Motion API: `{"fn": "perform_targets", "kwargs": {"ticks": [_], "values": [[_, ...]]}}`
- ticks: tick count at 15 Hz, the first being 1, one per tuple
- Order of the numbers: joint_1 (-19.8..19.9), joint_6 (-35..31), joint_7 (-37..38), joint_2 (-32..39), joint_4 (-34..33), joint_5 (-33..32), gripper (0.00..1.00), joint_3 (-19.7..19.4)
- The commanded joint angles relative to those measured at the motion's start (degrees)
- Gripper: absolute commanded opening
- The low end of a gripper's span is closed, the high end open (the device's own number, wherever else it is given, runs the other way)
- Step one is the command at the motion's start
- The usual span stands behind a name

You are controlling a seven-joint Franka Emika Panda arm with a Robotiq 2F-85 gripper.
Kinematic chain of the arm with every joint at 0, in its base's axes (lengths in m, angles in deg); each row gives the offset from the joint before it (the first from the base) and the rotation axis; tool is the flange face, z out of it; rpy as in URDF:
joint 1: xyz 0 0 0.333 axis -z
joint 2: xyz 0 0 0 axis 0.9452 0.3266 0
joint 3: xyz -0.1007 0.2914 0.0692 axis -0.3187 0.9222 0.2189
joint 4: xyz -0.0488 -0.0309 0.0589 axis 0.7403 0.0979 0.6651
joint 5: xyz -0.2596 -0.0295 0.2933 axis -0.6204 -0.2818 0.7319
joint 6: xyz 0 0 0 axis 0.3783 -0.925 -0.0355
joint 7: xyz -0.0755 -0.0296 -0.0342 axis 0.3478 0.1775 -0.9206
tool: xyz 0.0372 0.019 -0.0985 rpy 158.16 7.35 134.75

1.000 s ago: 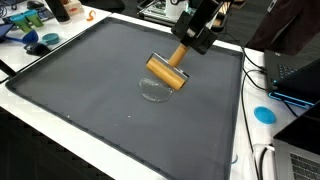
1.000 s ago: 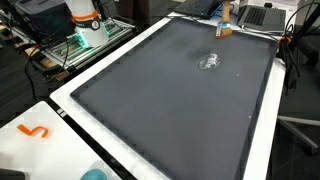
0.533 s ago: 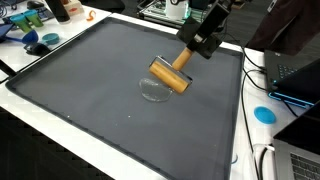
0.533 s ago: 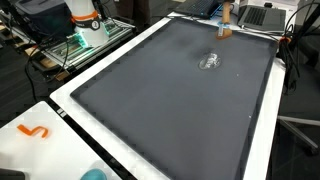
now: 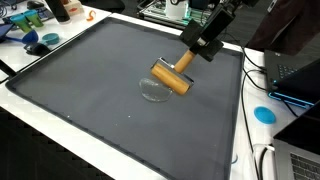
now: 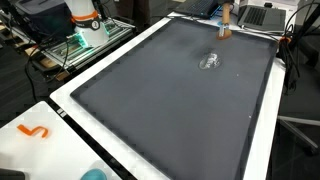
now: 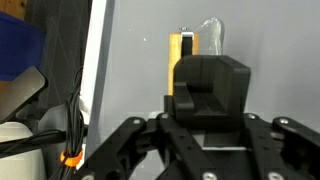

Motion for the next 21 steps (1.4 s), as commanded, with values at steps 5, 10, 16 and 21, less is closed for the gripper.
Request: {"fn": "perform_targets", "kwargs": {"ticks": [5, 10, 16, 21], "values": [[0.2, 0.2, 0.9, 0.7, -0.6, -1.6, 0.23, 0.2], [0.9, -0.2, 0.5, 0.9, -1.1, -0.9, 0.23, 0.2], [2.2, -0.6, -0.2, 1.1, -2.3, 0.5, 0.23, 0.1], [3.5, -1.4, -0.8, 0.7, -3.0, 2.1, 0.23, 0.2]]}}
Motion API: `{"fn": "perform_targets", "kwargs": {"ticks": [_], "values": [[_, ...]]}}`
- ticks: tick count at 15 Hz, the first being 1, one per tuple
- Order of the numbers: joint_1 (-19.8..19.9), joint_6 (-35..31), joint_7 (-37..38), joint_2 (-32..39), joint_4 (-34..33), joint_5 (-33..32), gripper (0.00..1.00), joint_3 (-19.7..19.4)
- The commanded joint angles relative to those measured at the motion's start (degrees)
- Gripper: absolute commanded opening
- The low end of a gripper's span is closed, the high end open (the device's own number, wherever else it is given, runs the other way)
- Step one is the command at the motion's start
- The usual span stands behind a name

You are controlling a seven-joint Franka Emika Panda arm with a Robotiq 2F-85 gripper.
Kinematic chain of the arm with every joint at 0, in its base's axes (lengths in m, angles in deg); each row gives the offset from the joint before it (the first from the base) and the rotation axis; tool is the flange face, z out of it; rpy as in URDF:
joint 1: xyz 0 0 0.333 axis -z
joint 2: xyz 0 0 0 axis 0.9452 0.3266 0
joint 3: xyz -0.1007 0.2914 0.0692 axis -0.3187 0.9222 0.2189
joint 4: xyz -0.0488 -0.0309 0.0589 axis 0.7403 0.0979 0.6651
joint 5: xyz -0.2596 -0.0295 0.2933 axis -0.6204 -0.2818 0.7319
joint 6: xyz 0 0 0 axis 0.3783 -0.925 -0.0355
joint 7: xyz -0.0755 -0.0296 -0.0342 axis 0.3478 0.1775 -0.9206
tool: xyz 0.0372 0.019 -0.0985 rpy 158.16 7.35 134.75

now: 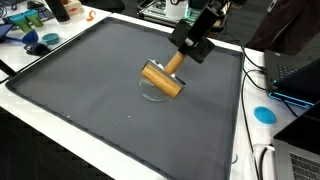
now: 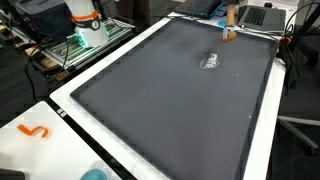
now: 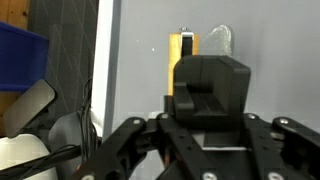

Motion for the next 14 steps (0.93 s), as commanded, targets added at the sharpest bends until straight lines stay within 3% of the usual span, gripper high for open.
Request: {"fn": "perform_targets", "kwargs": {"ticks": [1, 14], "values": [[1.2, -1.0, -1.0, -0.4, -0.8, 2.0, 0.23, 0.2], [5.9, -5.4, -5.3, -2.8, -1.1, 12.5, 0.23, -0.7]]}}
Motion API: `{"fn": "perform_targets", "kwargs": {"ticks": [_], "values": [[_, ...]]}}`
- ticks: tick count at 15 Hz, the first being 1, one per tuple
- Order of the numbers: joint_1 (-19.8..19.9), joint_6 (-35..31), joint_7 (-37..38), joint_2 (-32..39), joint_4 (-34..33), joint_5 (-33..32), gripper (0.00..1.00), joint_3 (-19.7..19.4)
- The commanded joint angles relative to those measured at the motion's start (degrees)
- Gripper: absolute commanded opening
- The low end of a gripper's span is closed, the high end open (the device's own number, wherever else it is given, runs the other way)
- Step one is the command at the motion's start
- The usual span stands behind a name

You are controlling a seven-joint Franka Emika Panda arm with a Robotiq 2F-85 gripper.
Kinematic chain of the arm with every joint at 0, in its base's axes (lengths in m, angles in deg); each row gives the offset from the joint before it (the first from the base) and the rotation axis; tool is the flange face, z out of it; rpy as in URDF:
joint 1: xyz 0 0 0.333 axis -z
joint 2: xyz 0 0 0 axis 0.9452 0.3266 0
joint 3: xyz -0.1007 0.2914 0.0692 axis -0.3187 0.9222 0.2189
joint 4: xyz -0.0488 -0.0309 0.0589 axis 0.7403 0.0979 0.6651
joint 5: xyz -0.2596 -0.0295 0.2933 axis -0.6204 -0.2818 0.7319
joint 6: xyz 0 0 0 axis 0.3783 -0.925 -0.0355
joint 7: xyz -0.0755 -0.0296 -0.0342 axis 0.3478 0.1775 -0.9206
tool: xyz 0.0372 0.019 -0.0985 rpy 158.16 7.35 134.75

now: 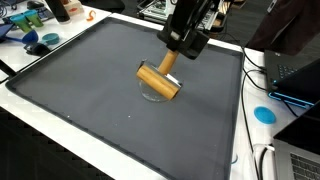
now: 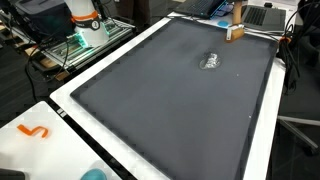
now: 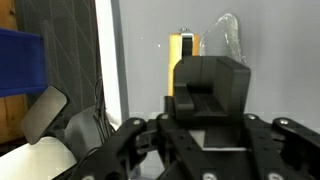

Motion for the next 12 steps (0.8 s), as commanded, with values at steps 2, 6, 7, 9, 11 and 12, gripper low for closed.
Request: {"fn": "perform_targets", "kwargs": {"ticks": [2, 6, 7, 9, 11, 12], "values": [[2.5, -2.6, -3.9, -2.5, 1.0, 6.0, 0.23, -0.8], [5.1, -3.6, -7.7, -3.3, 0.8, 12.2, 0.23, -1.4], [5.8, -3.8, -8.6, -3.6, 0.8, 13.8, 0.23, -1.5], [7.2, -4.3, -11.1, -4.2, 1.1, 17.6, 0.23, -1.6], [8.7, -4.6, -13.8, -5.0, 1.5, 21.5, 0.23, -1.7], [9.5, -4.9, -15.0, -5.5, 1.9, 23.3, 0.23, -1.9]]}}
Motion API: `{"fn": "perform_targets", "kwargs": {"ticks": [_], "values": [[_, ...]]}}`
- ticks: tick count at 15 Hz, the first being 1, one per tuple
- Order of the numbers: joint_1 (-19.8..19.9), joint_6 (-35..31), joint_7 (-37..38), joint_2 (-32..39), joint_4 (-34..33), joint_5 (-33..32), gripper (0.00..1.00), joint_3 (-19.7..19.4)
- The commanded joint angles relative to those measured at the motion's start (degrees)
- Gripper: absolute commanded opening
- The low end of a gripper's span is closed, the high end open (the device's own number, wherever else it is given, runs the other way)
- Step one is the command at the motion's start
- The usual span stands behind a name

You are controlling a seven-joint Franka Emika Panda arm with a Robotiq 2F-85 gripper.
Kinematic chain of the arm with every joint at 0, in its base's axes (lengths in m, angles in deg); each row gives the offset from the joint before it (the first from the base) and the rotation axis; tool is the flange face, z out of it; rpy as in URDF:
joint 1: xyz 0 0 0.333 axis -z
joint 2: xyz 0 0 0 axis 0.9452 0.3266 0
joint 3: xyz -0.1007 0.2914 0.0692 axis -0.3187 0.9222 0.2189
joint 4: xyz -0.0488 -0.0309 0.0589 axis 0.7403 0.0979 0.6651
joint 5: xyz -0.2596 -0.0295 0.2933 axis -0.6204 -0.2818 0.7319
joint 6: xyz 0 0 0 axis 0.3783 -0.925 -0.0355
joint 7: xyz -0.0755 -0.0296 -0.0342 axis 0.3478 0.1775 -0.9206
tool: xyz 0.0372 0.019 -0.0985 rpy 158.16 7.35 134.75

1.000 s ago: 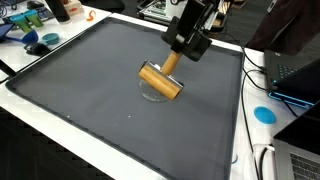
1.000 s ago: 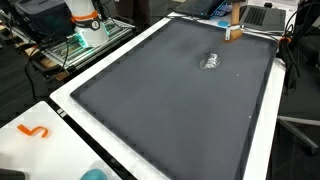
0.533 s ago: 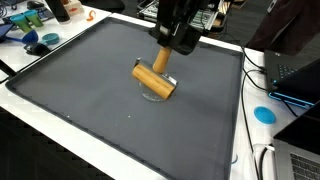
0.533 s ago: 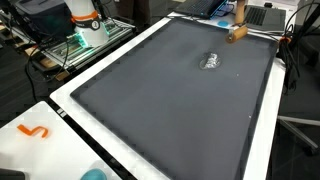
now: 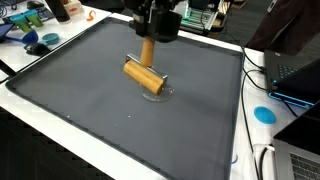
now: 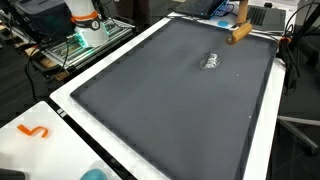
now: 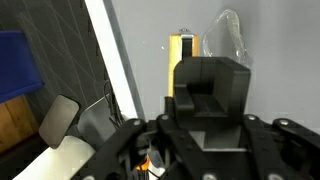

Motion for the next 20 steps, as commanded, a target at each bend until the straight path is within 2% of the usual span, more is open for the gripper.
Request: {"fn": "perform_targets", "kwargs": {"ticks": [1, 10, 20], "values": [[2.9, -1.3, -5.9, -3.0, 2.2, 7.8, 0.23, -0.2], [8.6, -1.9, -20.3, -6.8, 6.0, 23.7, 0.23, -2.7], [13.0, -6.8, -43.2, -10.2, 14.7, 44.3, 0.23, -5.9]]}}
